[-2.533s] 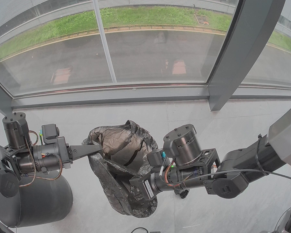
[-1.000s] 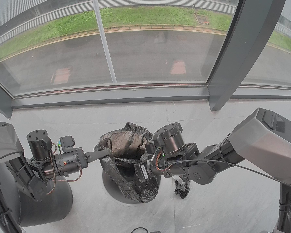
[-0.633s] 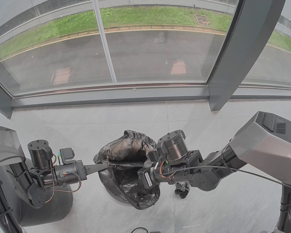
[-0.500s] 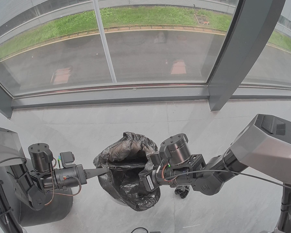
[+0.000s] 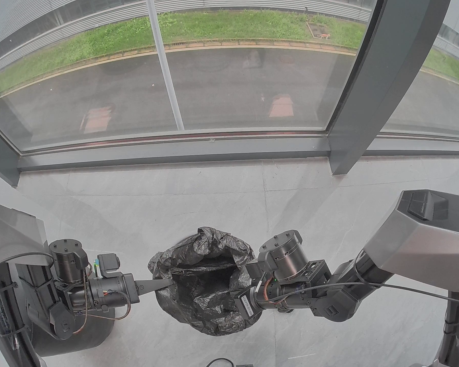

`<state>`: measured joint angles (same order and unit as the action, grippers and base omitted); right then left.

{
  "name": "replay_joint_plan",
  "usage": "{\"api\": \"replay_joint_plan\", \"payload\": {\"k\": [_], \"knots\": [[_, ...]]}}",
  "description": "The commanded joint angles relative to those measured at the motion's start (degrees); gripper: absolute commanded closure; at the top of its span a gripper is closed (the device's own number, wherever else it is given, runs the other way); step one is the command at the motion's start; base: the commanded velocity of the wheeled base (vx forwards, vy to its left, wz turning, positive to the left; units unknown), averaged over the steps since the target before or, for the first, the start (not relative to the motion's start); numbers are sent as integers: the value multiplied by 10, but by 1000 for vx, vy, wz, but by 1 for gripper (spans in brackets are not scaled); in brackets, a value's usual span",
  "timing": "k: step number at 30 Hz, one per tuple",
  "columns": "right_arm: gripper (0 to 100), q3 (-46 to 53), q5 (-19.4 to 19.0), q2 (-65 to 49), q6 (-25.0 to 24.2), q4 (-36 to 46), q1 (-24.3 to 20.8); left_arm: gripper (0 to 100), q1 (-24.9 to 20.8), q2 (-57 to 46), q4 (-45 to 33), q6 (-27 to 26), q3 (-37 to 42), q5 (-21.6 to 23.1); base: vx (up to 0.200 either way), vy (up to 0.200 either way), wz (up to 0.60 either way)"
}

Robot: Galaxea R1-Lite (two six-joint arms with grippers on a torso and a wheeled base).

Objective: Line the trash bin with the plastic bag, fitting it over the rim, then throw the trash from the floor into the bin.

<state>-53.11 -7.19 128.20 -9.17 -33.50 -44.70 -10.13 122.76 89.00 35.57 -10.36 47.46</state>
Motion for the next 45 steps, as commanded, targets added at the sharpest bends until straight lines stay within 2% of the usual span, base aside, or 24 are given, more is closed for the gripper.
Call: {"api": "replay_joint_plan", "payload": {"k": [1, 4, 11, 20, 28, 41, 42, 45], "knots": [[100, 11, 18, -7, -4, 0, 1, 100, 1, 14, 1, 0, 2, 0, 0, 0, 0], [100, 31, 38, -14, -4, -1, 3, 100, 1, 14, 1, 0, 1, 0, 0, 0, 0], [100, 76, 42, -17, -1, -44, 16, 100, 1, 27, 1, 0, -4, -15, 0, 0, 0], [100, 77, 67, -8, 2, -82, 50, 100, 9, 38, 1, 0, -8, -28, 0, 0, 0], [100, 73, 70, 6, 13, -82, 66, 100, 9, 38, 1, 0, -7, -27, 0, 0, 0], [100, 83, 88, 0, 13, -83, 66, 100, 18, 52, 1, 0, -17, -28, 0, 0, 0], [0, 84, 89, 0, 13, -83, 66, 100, 20, 54, 1, 0, -19, -28, 0, 0, 0], [0, 84, 89, 0, 13, -83, 66, 100, 21, 56, 1, 0, -22, -28, 0, 0, 0]]}}
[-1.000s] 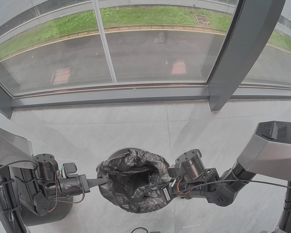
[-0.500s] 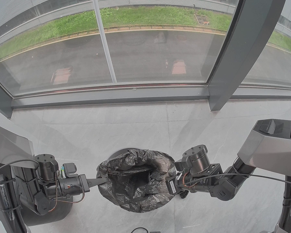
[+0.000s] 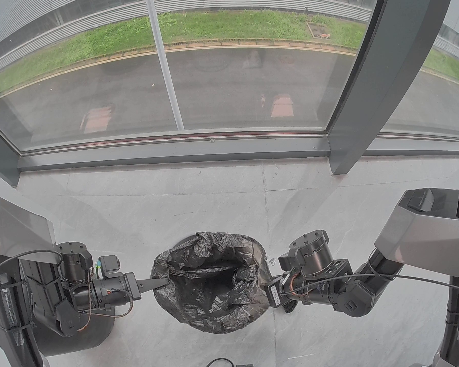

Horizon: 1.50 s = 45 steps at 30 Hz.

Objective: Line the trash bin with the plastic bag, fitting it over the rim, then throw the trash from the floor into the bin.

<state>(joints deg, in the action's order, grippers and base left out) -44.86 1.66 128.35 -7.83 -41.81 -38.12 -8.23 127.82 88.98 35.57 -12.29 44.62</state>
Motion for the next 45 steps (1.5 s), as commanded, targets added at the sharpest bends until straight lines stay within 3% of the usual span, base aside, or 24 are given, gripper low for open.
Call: {"api": "replay_joint_plan", "payload": {"k": [1, 12, 15, 17, 19, 34, 37, 45], "knots": [[0, 1, 0, -3, -2, -1, -1, 100, 2, 6, 1, 0, -4, 0, 0, 0, 0], [0, -31, 2, 6, -3, -59, 1, 100, 2, 4, 2, -1, -5, 0, 0, 0, 0], [0, -59, 18, 16, -2, -57, 1, 100, 2, 4, 2, -1, -5, 0, 0, 0, 0], [0, -97, 55, 39, 0, -56, 2, 100, 2, 4, 2, -2, -10, 0, 0, 0, 0], [0, -111, 69, 46, 0, -56, 2, 100, 3, 5, 1, -8, -12, -1, 0, 0, 0], [0, -117, 77, 40, -4, -64, 1, 100, 21, 30, 1, -161, -24, -33, 0, 0, 0], [0, -117, 77, 37, -5, -64, 1, 100, 30, 54, 1, -217, -32, -64, 0, 0, 0], [0, -116, 77, 23, -8, -65, -1, 100, 42, 74, 1, -250, -47, -87, 0, 0, 0]]}}
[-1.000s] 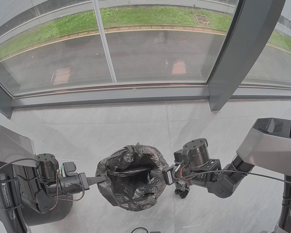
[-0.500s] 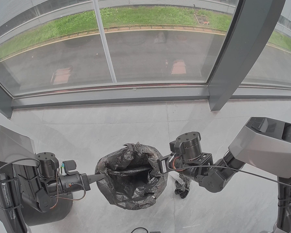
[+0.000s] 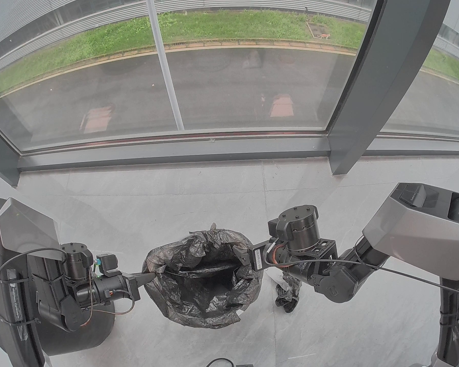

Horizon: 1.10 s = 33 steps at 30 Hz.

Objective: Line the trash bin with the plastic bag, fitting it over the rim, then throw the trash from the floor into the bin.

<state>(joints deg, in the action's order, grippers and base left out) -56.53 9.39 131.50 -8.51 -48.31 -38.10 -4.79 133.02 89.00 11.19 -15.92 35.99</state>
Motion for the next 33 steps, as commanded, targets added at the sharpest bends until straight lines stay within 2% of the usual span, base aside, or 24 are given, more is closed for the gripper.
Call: {"api": "replay_joint_plan", "payload": {"k": [1, 3, 5, 8, 23, 27, 28, 33], "knots": [[0, 3, -1, -10, -1, 0, -1, 100, 9, 24, 0, -12, -15, -1, 0, 0, 0], [0, 6, 0, -12, -1, 0, -2, 100, 10, 26, 0, -13, -17, -2, 0, 0, 0], [0, 12, -1, -17, -1, 0, -3, 100, 11, 32, 1, -15, -26, -36, 0, 0, 0], [0, 14, -1, -19, -1, 0, -4, 100, 10, 39, 1, -17, -38, -60, 0, 0, 0], [0, 26, 0, -18, 0, -21, -5, 100, 5, 36, -20, -15, -31, -83, 0, 0, 0], [0, 27, 0, -18, 0, -21, -5, 100, 3, 34, -23, -17, -31, -107, 0, 0, 0], [0, 30, 0, -19, 0, -21, -4, 0, 1, 33, -23, -18, -31, -110, 0, 0, 0], [0, 31, -1, -18, -1, -21, -4, 0, 0, 38, -1, -19, -29, -108, 0, 0, 0]]}}
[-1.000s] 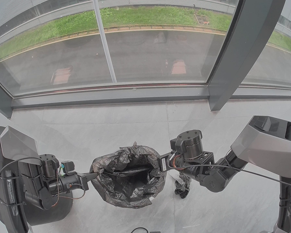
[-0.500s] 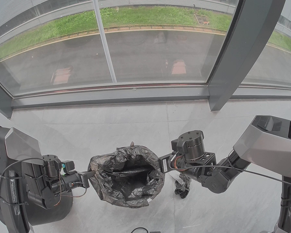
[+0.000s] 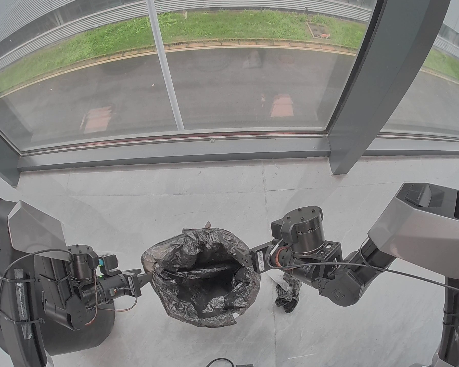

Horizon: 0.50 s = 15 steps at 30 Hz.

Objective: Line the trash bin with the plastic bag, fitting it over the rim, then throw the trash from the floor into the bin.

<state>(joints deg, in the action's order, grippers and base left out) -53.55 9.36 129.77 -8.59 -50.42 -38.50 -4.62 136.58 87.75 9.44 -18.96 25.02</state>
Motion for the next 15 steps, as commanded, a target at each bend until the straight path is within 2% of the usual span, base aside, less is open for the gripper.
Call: {"api": "replay_joint_plan", "payload": {"k": [1, 7, 15], "knots": [[0, 1, 0, 0, 0, 0, 0, 0, -2, 4, 13, -1, 1, 1, 0, 0, 0], [0, 1, 0, 0, 0, 0, 1, 0, -16, -4, 15, -5, -10, -1, 0, 0, 0], [0, 9, -3, -13, -9, -1, 3, 0, -21, -11, 15, 20, -23, -4, 0, 0, 0]]}}
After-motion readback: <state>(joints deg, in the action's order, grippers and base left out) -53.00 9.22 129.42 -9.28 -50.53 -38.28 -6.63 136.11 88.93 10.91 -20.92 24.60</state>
